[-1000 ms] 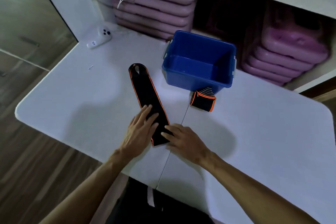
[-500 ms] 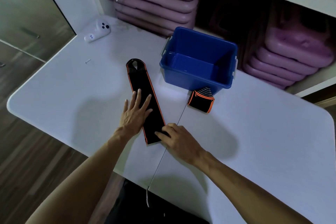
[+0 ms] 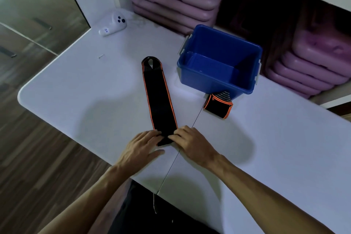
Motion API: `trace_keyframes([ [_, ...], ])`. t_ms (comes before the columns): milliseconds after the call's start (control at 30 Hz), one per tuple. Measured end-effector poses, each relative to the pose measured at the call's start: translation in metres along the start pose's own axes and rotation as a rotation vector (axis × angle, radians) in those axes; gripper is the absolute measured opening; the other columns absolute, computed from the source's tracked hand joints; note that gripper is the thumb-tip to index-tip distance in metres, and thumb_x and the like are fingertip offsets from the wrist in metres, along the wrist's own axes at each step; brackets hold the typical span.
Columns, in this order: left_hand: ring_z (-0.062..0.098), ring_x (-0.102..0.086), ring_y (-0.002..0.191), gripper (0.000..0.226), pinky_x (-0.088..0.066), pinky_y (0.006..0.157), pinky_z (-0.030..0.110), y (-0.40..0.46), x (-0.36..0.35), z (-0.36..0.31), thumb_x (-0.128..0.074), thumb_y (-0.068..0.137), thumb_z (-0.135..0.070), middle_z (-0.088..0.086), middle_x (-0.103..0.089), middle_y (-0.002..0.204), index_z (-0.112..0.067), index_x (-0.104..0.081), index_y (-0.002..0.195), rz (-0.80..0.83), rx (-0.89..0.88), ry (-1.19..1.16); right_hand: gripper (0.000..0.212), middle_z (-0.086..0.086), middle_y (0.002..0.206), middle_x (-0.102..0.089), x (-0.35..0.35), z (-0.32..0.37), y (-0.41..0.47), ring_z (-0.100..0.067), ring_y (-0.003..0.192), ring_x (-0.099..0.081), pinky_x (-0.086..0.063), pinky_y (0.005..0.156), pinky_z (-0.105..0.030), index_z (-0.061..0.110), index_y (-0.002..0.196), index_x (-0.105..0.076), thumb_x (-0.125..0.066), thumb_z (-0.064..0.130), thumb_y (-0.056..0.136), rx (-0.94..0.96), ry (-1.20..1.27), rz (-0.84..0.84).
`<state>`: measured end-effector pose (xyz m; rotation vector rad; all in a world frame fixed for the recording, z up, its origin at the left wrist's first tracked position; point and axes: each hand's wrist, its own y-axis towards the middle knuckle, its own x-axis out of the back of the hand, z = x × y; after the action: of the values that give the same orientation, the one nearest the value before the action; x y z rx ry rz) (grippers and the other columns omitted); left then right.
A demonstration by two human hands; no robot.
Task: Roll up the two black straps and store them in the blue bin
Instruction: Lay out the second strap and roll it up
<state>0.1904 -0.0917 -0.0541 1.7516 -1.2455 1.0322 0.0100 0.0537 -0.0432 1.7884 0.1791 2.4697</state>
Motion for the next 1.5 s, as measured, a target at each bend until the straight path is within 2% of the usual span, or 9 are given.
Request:
trace_keyframes([
  [133, 0.024, -0.063, 0.107, 0.055, -0.055, 0.085, 0.035, 0.002, -0.001, -0.004, -0.026, 0.102, -0.045, 0.007, -0.066, 0.118, -0.01, -0.068, 0.11, -0.023, 0.056, -0.078, 0.04, -0.01, 0.104, -0.067, 0.004, 0.002, 0.005, -0.027, 0.096, -0.062, -0.054, 0.069, -0.038, 0.004, 0.115, -0.068, -0.037, 0.021, 0.095, -0.039, 0.066, 0.04],
  [400, 0.019, -0.06, 0.095, 0.046, -0.043, 0.084, 0.024, 0.014, 0.005, 0.001, -0.038, 0.096, -0.046, 0.002, -0.067, 0.104, -0.013, -0.066, 0.113, -0.005, 0.235, -0.368, 0.036, -0.006, 0.095, -0.06, 0.006, 0.0, 0.018, -0.023, 0.089, -0.056, -0.052, 0.074, -0.038, 0.007, 0.119, -0.065, -0.041, 0.026, 0.101, -0.149, 0.204, 0.043],
  [667, 0.024, -0.06, 0.086, 0.044, -0.044, 0.078, 0.027, 0.027, 0.009, 0.004, -0.039, 0.092, -0.044, 0.003, -0.068, 0.097, -0.012, -0.065, 0.106, 0.045, 0.217, -0.328, 0.032, -0.002, 0.118, -0.061, 0.013, -0.005, 0.017, -0.019, 0.104, -0.06, -0.053, 0.087, -0.033, 0.013, 0.125, -0.06, -0.057, 0.029, 0.099, -0.197, 0.33, 0.09],
  [900, 0.016, -0.056, 0.112, 0.037, -0.046, 0.096, 0.037, 0.035, 0.015, 0.015, -0.042, 0.095, -0.051, -0.006, -0.062, 0.12, -0.027, -0.064, 0.113, 0.021, 0.136, -0.277, 0.027, -0.008, 0.112, -0.07, 0.005, 0.003, 0.001, -0.025, 0.103, -0.065, -0.057, 0.081, -0.04, 0.008, 0.115, -0.065, -0.068, 0.014, 0.088, -0.125, 0.172, 0.018],
  [1000, 0.025, -0.025, 0.144, 0.06, -0.028, 0.115, 0.041, 0.059, 0.01, 0.026, -0.016, 0.097, -0.051, 0.005, -0.032, 0.155, -0.022, -0.044, 0.141, 0.098, 0.151, -0.105, 0.021, -0.009, 0.113, -0.07, -0.002, 0.008, -0.003, -0.026, 0.103, -0.066, -0.057, 0.076, -0.036, 0.011, 0.105, -0.069, -0.073, 0.013, 0.085, -0.074, 0.086, -0.006],
  [1167, 0.024, 0.003, 0.148, 0.062, -0.014, 0.117, 0.053, 0.074, -0.01, 0.035, -0.002, 0.094, -0.052, 0.0, 0.003, 0.162, -0.031, -0.007, 0.152, 0.258, 0.166, 0.072, 0.018, -0.007, 0.112, -0.066, -0.005, 0.012, -0.006, -0.025, 0.103, -0.059, -0.053, 0.072, -0.037, 0.013, 0.1, -0.069, -0.072, 0.012, 0.083, -0.101, 0.08, -0.007],
  [1267, 0.035, -0.018, 0.145, 0.057, -0.026, 0.114, 0.051, 0.072, -0.007, 0.037, -0.021, 0.097, -0.05, 0.014, -0.017, 0.159, -0.025, -0.029, 0.148, 0.173, 0.153, 0.116, 0.018, -0.008, 0.105, -0.063, -0.002, 0.01, -0.003, -0.026, 0.098, -0.058, -0.053, 0.076, -0.04, 0.008, 0.102, -0.069, -0.068, 0.02, 0.088, -0.11, 0.183, 0.019],
  [1367, 0.033, -0.052, 0.106, 0.034, -0.051, 0.086, 0.049, 0.072, 0.007, 0.03, -0.054, 0.093, -0.033, 0.014, -0.05, 0.125, -0.015, -0.058, 0.121, -0.022, 0.127, 0.078, 0.025, -0.008, 0.105, -0.065, 0.005, 0.006, -0.001, -0.026, 0.098, -0.06, -0.053, 0.079, -0.041, 0.008, 0.107, -0.071, -0.064, 0.027, 0.092, -0.125, 0.238, 0.059],
  [1500, 0.02, -0.058, 0.102, 0.025, -0.048, 0.086, 0.041, 0.04, 0.017, 0.007, -0.053, 0.093, -0.038, -0.001, -0.06, 0.11, -0.019, -0.065, 0.104, -0.054, 0.092, -0.168, 0.027, -0.006, 0.105, -0.064, 0.007, 0.006, 0.003, -0.024, 0.094, -0.059, -0.053, 0.076, -0.041, 0.01, 0.109, -0.071, -0.058, 0.03, 0.094, -0.14, 0.26, 0.068],
])
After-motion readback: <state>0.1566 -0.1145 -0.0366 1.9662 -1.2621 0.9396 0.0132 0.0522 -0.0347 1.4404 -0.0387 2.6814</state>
